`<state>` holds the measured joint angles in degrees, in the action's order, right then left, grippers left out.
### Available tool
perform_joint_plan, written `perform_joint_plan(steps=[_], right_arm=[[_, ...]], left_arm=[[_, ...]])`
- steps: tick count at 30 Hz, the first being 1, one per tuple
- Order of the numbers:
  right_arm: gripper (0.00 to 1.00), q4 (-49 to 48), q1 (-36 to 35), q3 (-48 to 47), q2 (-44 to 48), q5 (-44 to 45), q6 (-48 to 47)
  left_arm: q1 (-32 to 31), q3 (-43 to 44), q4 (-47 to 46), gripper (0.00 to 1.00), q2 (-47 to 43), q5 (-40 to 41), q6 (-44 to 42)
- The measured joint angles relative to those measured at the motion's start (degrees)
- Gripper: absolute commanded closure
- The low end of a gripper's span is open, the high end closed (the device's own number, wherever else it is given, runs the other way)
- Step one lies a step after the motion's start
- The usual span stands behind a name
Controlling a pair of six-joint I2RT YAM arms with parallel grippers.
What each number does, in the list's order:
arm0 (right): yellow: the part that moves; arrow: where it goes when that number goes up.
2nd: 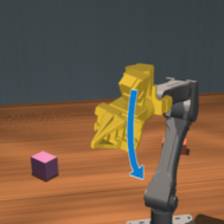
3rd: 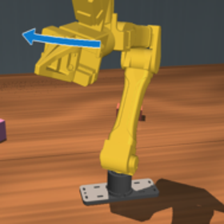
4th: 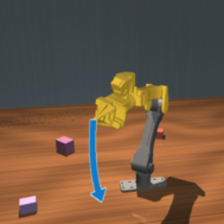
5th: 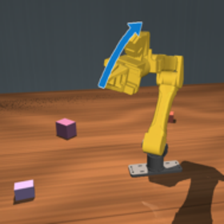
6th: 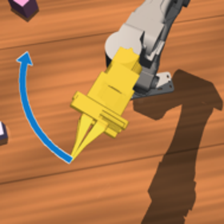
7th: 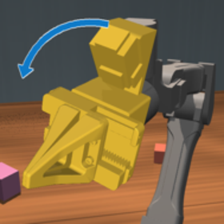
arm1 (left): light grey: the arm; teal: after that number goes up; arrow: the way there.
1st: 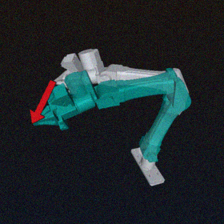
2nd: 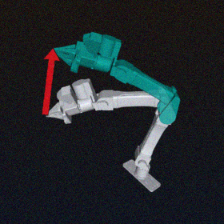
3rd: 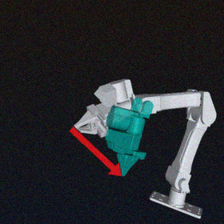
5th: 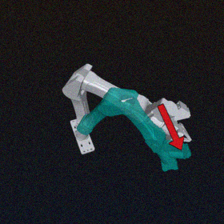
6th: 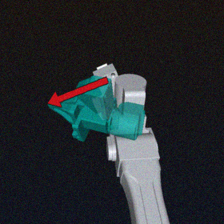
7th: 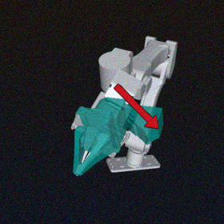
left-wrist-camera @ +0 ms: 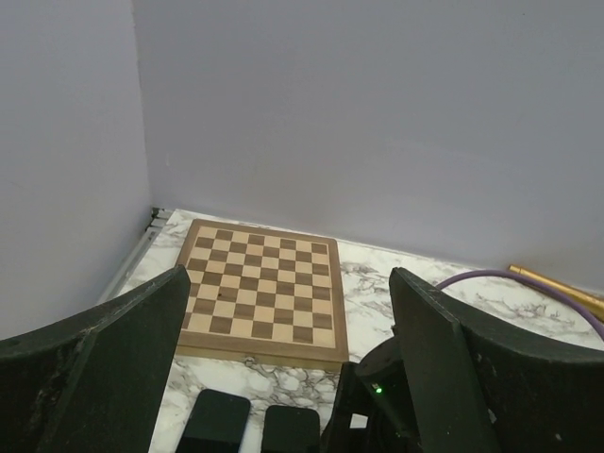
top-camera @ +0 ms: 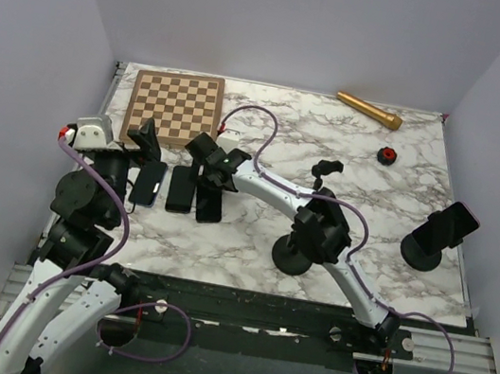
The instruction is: Remove the phone from the phone stand
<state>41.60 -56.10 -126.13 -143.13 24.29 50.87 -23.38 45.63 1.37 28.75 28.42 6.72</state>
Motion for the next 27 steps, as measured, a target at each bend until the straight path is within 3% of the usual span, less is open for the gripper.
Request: perform_joint_plan(steps=[10, 18, 22, 27], right_arm=[[0.00, -2.5, 0.0, 7.8, 5.3, -2.1, -3.4], [0.00, -7.0, 0.0, 21.6, 22.1, -1.6, -7.8], [0.00, -10.1, 0.0, 25.9, 30.1, 1.2, -10.6], [0.00, -14.8, 0.0, 37.9, 42.4, 7.2, -14.4]], left_arm=[[0.0, 0.0, 0.1, 0.03, 1.7, -1.1, 0.0], [0.0, 0.0, 0.7, 0.02, 4.1, -2.9, 0.0], [0.0, 0.0, 1.3, 0.02, 5.1, -3.8, 0.2], [0.0, 0.0, 1.6, 0.02, 5.8, -4.5, 0.4]])
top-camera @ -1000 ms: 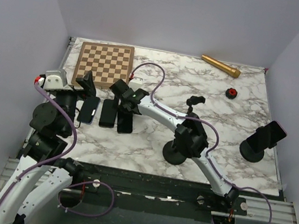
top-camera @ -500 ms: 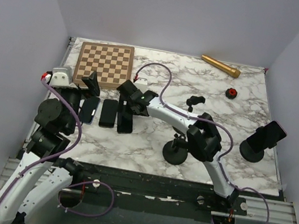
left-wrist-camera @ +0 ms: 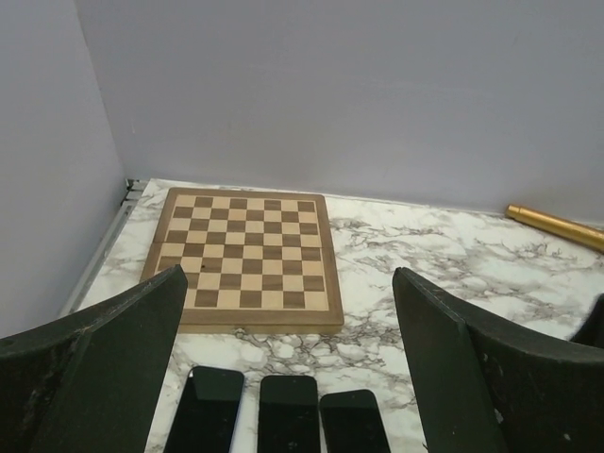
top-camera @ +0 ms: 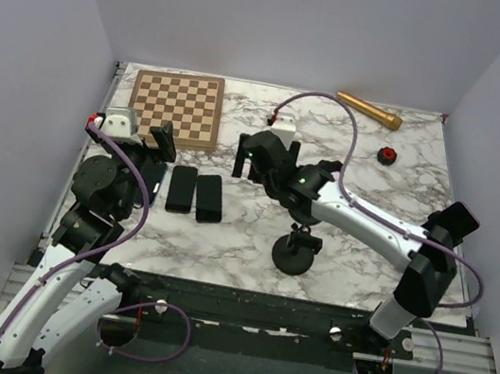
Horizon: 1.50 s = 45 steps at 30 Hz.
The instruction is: Remove the phone from the phone stand
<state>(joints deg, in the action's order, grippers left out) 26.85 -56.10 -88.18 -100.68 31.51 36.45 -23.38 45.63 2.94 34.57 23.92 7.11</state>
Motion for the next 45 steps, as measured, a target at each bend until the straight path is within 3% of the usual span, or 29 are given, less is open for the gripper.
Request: perform_joint_plan(steps=[7, 16, 27, 45], right_arm=[[0.00, -3.3, 2.4, 13.4, 17.0, 12.0, -2.9], [0.00, -1.4, 18.9, 23.5, 36.0, 21.5, -1.9], [0.00, 8.2, 44.9, 21.3, 34.9, 19.8, -3.6], [0.00, 18.3, 54.4, 15.1, 41.9, 21.0, -6.8]], left_arm=[[0.0, 0.1, 0.0, 0.02, 0.4, -0.8, 0.5], [-0.4, 0.1, 0.3, 0.02, 0.7, -1.7, 1.1], [-0.4, 0.5, 0.5, 0.02, 0.8, -1.9, 1.1], [-3.8, 0.5, 1.1, 0.02, -0.9, -3.1, 2.2]])
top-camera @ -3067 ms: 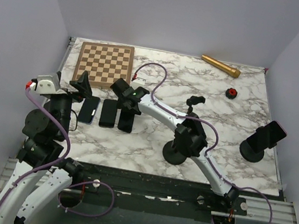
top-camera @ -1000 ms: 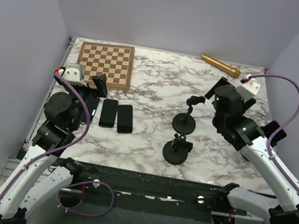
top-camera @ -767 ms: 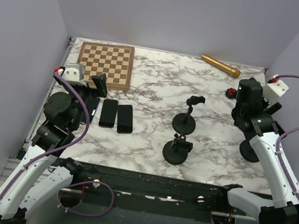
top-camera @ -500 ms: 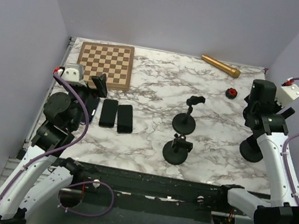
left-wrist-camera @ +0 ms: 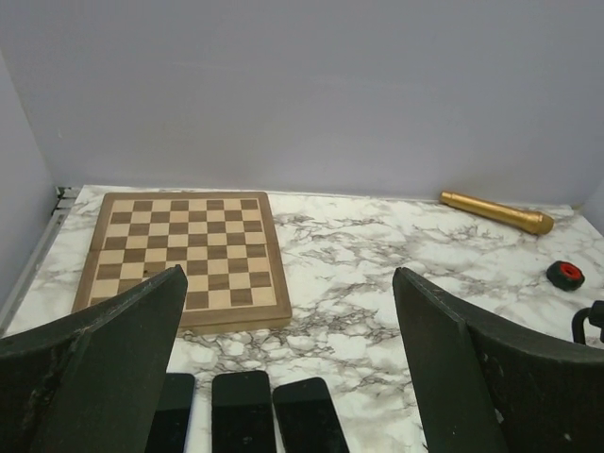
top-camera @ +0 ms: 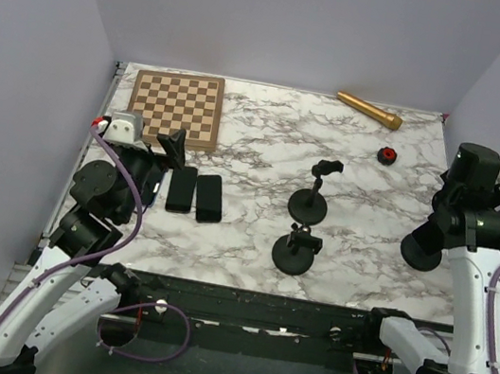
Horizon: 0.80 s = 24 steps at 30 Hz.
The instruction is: Remove the phone from the phone stand
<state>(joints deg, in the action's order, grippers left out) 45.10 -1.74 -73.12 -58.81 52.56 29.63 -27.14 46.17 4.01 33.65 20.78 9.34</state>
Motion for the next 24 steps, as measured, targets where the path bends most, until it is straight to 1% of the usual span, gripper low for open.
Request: perform_joint_plan(steps=[8, 12, 17, 24], right_arm=[[0.00, 1.6, 3.8, 0.6, 1.0, -6.2, -2.1], [0.00, 2.7, 5.6, 3.2, 0.7, -9.2, -2.0], [0.00, 4.6, 6.4, 5.7, 1.2, -9.6, -1.7], [0.00, 4.7, 6.9, 8.7, 3.4, -9.7, -1.8]], left_arm=[[-5.0, 0.0, 0.0, 0.02, -0.4, 0.2, -1.0], [-6.5, 0.0, 0.0, 0.02, -0.4, 0.6, -1.6], [-8.3, 0.0, -0.1, 0.02, -0.4, 1.4, -2.3], [-9.5, 0.0, -0.1, 0.02, -0.3, 1.5, -2.7]])
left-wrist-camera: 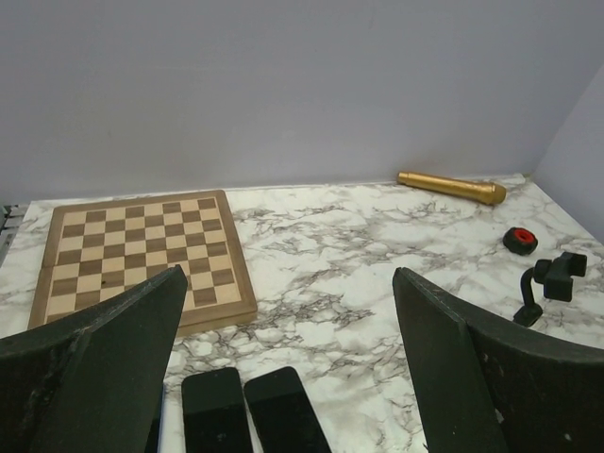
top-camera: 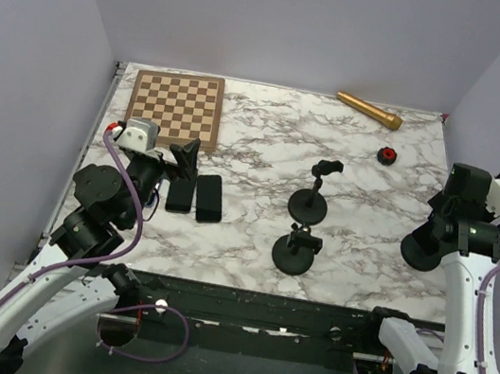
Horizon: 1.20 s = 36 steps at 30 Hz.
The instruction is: Remove the phone from the phone stand
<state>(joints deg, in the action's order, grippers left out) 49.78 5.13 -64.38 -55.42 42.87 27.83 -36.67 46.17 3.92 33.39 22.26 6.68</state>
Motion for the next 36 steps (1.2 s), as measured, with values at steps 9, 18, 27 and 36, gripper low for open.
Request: perform_joint_plan(steps=[9, 18, 27, 36], right_arm=[[0.01, -0.9, 0.2, 2.8, -0.1, -1.5, 0.7], [0.44, -4.6, 0.2, 6.2, 0.7, -2.3, 1.1], [0.83, -5.0, 0.3, 6.3, 2.0, -7.0, -2.8], [0.96, -5.5, 0.6, 5.0, 1.8, -23.9, -9.5]], left_arm=[[-0.1, 0.0, 0.0, 0.02, 0.2, 0.2, -0.1], [-0.1, 0.0, -0.4, 0.02, 0.8, 0.3, -0.6], [-0.1, 0.0, -0.6, 0.02, 2.0, 0.4, -0.9], [-0.1, 0.0, -0.7, 0.03, 5.0, -3.1, -1.2]])
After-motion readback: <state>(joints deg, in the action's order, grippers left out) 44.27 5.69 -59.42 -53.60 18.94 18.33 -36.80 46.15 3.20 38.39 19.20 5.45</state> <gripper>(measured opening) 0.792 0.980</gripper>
